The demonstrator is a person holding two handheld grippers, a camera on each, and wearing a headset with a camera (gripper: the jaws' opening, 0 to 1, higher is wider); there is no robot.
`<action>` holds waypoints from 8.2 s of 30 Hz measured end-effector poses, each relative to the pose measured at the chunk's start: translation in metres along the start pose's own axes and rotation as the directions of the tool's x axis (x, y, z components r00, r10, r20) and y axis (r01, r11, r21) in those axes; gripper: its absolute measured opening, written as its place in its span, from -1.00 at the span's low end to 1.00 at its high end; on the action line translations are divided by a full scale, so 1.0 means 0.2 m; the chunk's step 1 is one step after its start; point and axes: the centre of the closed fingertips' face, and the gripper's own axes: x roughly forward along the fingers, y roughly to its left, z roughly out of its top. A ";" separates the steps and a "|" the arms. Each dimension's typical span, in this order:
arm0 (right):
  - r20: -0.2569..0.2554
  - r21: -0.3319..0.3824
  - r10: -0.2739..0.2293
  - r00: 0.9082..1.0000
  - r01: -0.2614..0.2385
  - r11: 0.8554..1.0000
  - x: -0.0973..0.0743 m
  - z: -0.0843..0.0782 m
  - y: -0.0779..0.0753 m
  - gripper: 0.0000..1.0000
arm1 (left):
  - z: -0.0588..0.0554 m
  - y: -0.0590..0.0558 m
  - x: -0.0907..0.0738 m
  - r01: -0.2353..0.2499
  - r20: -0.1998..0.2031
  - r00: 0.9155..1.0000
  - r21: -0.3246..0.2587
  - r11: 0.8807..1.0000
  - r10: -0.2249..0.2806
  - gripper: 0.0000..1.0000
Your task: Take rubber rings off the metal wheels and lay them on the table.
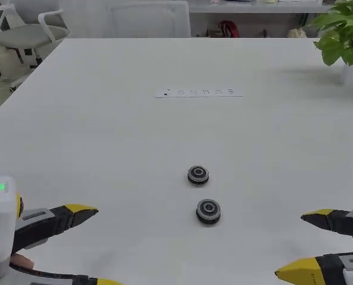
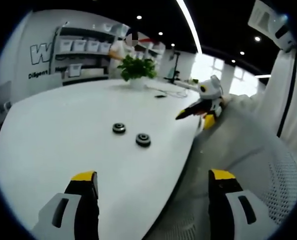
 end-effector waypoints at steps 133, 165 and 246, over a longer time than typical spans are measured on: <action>-0.123 -0.352 0.162 0.979 -0.196 0.915 0.57 0.12 -0.10 -0.60 | 0.11 0.07 0.89 0.210 -0.075 0.978 0.345 0.915 -0.196 -0.65; -0.102 -0.396 0.140 0.985 -0.169 0.902 0.61 0.15 -0.09 -0.58 | 0.11 0.10 0.89 0.193 -0.047 0.981 0.315 0.929 -0.187 -0.71; -0.030 0.082 0.146 0.989 -0.143 0.986 0.56 0.21 -0.09 -1.00 | 0.09 0.10 0.87 0.189 0.022 0.979 0.285 0.940 -0.204 -0.73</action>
